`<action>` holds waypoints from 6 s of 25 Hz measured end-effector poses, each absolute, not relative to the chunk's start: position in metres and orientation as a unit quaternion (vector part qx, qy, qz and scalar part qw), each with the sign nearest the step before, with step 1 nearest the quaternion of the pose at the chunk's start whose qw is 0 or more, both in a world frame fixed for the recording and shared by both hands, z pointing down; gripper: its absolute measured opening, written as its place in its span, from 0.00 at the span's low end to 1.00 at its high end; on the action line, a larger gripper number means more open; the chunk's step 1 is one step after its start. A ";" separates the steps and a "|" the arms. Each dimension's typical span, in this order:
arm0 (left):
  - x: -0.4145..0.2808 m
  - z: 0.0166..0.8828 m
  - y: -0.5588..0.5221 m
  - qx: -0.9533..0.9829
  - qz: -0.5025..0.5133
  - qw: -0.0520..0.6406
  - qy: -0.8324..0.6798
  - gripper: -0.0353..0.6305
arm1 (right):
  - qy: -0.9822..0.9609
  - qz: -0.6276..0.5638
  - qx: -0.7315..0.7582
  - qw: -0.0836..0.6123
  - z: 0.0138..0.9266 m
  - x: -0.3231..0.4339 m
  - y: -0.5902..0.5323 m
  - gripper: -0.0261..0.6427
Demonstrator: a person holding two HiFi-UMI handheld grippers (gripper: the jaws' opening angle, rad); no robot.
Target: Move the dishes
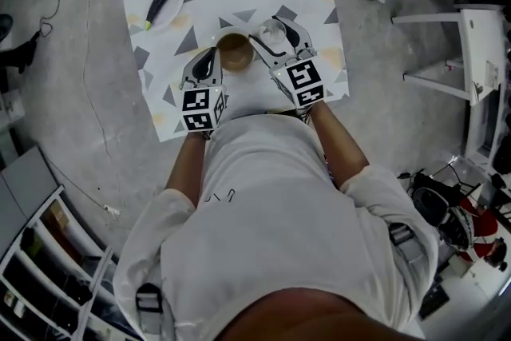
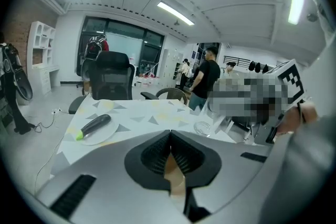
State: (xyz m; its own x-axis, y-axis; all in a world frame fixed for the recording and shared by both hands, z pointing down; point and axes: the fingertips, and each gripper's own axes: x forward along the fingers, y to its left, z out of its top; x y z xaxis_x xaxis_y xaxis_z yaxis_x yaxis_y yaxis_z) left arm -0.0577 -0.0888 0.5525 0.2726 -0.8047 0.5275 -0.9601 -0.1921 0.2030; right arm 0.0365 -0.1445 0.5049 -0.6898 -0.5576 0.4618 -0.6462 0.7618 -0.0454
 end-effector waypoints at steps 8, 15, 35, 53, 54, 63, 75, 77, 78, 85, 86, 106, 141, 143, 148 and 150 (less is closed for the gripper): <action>-0.031 0.551 -0.104 0.777 0.164 0.243 -0.557 0.08 | -0.891 0.107 0.384 0.219 0.506 0.091 -0.161 0.45; -0.027 0.563 -0.099 0.768 0.185 0.257 -0.556 0.08 | -0.876 0.133 0.396 0.241 0.543 0.120 -0.166 0.45; -0.044 0.580 -0.072 0.729 0.214 0.288 -0.583 0.08 | -0.871 0.151 0.371 0.285 0.616 0.127 -0.174 0.45; -0.041 0.588 -0.070 0.725 0.211 0.300 -0.583 0.08 | -0.865 0.161 0.372 0.295 0.638 0.128 -0.165 0.49; -0.041 0.588 -0.071 0.726 0.211 0.300 -0.582 0.08 | -0.866 0.161 0.372 0.293 0.638 0.129 -0.165 0.51; -0.034 0.589 -0.081 0.741 0.208 0.298 -0.565 0.08 | -0.867 0.169 0.361 0.300 0.627 0.152 -0.130 0.59; -0.027 0.596 -0.095 0.759 0.212 0.296 -0.539 0.08 | -0.877 0.119 0.322 0.336 0.598 0.151 -0.087 0.11; -0.031 0.597 -0.093 0.756 0.211 0.299 -0.543 0.08 | -0.887 0.091 0.295 0.344 0.596 0.139 -0.083 0.11; -0.033 0.598 -0.092 0.753 0.209 0.301 -0.546 0.08 | -0.891 0.085 0.282 0.347 0.596 0.132 -0.082 0.11; -0.055 0.609 -0.069 0.726 0.203 0.325 -0.571 0.08 | -0.902 0.033 0.177 0.391 0.609 0.084 -0.063 0.17; -0.060 0.611 -0.065 0.720 0.202 0.329 -0.576 0.08 | -0.902 0.021 0.160 0.401 0.612 0.077 -0.061 0.18; -0.124 0.638 0.014 0.616 0.154 0.392 -0.665 0.08 | -0.812 -0.193 -0.038 0.549 0.681 0.002 -0.027 0.22; -0.098 0.591 -0.055 0.691 0.147 0.329 -0.627 0.08 | -0.884 -0.098 0.133 0.438 0.574 -0.006 -0.082 0.06; -0.096 0.588 -0.059 0.695 0.148 0.326 -0.623 0.08 | -0.882 -0.104 0.136 0.438 0.571 -0.005 -0.084 0.06; -0.102 0.589 -0.053 0.688 0.145 0.328 -0.631 0.08 | -0.885 -0.112 0.124 0.435 0.571 -0.015 -0.080 0.06; -0.110 0.591 -0.044 0.678 0.143 0.333 -0.639 0.08 | -0.886 -0.118 0.111 0.435 0.572 -0.024 -0.075 0.06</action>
